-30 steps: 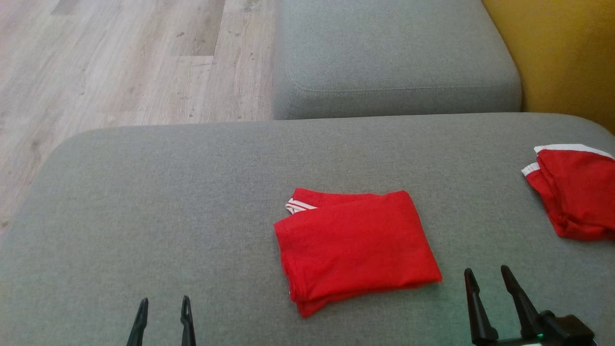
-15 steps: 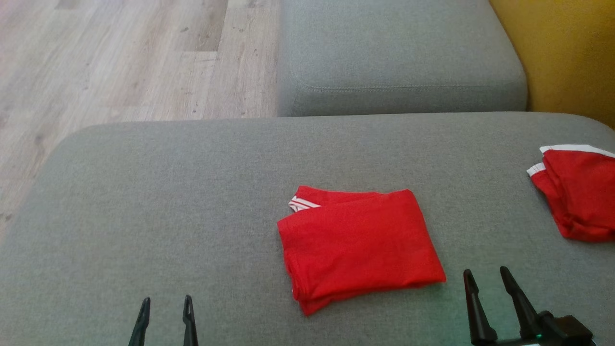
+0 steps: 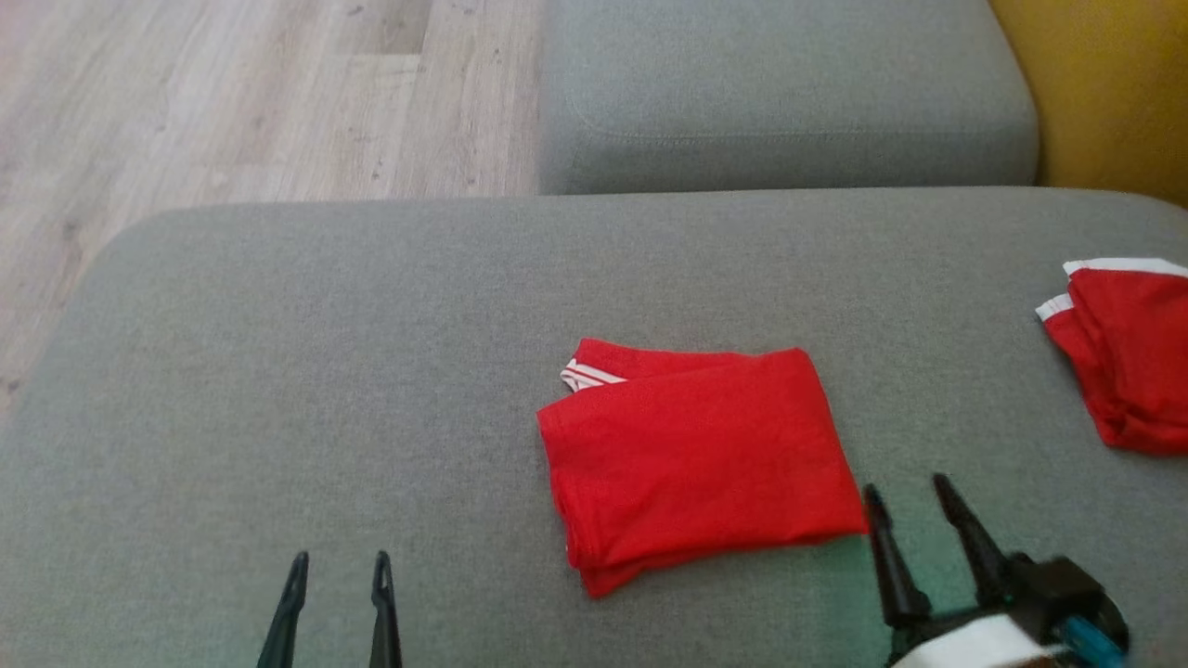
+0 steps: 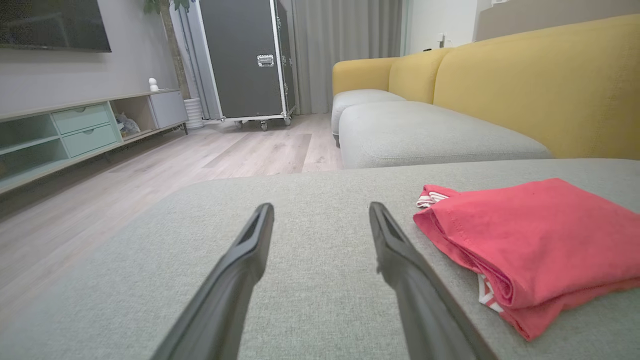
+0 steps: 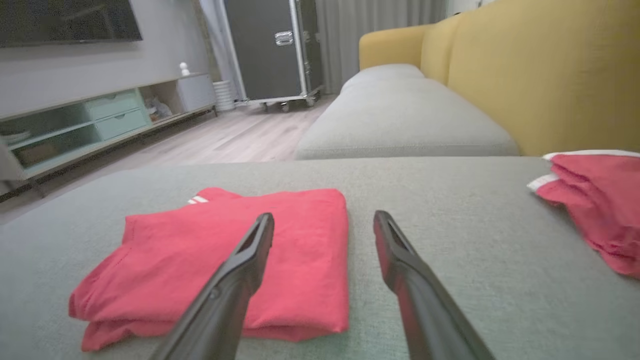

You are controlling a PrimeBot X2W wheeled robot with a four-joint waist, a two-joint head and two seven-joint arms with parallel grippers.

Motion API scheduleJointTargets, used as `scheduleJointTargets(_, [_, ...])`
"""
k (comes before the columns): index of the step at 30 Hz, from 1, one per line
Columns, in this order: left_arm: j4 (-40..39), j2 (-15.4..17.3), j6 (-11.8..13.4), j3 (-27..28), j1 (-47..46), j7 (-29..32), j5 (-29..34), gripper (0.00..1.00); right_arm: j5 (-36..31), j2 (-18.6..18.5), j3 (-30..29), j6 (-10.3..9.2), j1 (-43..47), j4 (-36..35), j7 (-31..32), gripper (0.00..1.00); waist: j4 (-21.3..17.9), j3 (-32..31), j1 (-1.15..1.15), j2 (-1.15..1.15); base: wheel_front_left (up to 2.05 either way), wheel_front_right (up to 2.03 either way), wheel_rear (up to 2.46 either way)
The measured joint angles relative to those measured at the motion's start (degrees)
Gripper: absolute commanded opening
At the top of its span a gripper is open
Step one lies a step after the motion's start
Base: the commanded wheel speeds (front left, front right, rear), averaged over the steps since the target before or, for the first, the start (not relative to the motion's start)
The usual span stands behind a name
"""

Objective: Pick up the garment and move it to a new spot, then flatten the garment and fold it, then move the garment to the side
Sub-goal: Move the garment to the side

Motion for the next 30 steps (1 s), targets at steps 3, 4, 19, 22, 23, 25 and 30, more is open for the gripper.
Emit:
scheduleJointTargets(3, [-0.2, 0.0, 0.0, -0.4, -0.7, 0.0, 0.4, 1.0, 1.8, -2.2, 2.9, 0.0, -3.7, 4.6, 0.1, 1.0, 0.0, 0.8, 0.0, 0.0, 0.0, 0.0, 0.0])
scheduleJointTargets(4, [-0.1, 0.0, 0.0, -0.6, -1.1, 0.0, 0.2, 1.0, 2.9, -2.8, 3.2, 0.0, -5.1, 5.9, 0.8, 1.0, 0.1, 1.1, 0.0, 0.0, 0.0, 0.0, 0.0])
scheduleJointTargets(19, [0.4, -0.1, 0.0, -3.5, -4.6, 0.0, -2.3, 1.0, 18.3, -4.9, 6.9, 0.0, -21.5, 20.9, 25.3, 1.0, 0.4, 5.3, 0.01, 0.0, 0.0, 0.0, 0.0])
scheduleJointTargets(22, [-0.3, -0.2, -0.1, -3.7, -6.2, 0.0, -1.5, 1.0, 20.9, -4.1, 9.6, 0.0, -24.9, 23.9, 27.1, 0.16, 0.2, 6.8, 0.01, 0.0, 0.0, 0.0, 0.0])
scheduleJointTargets(23, [-0.8, -0.2, -0.1, -3.6, -6.2, 0.0, -2.1, 1.0, 21.5, -3.8, 10.1, 0.0, -25.4, 24.1, 26.8, 0.0, 0.0, 7.1, 0.01, 0.0, 0.0, 0.0, 0.0])
scheduleJointTargets(25, [-1.6, -0.2, -0.3, -3.4, -6.2, 0.0, -2.9, 1.0, 22.1, -3.7, 11.1, 0.0, -26.5, 24.8, 25.9, 0.0, -0.6, 7.5, 0.01, 0.0, 0.0, 0.0, 0.0])
scheduleJointTargets(30, [-2.6, -0.2, -1.5, -3.0, -6.2, 0.0, -4.1, 1.0, 22.3, -5.2, 13.6, 0.0, -29.2, 25.5, 24.7, 0.0, -3.0, 8.8, 0.0, 0.0, 0.0, 0.0, 0.0])
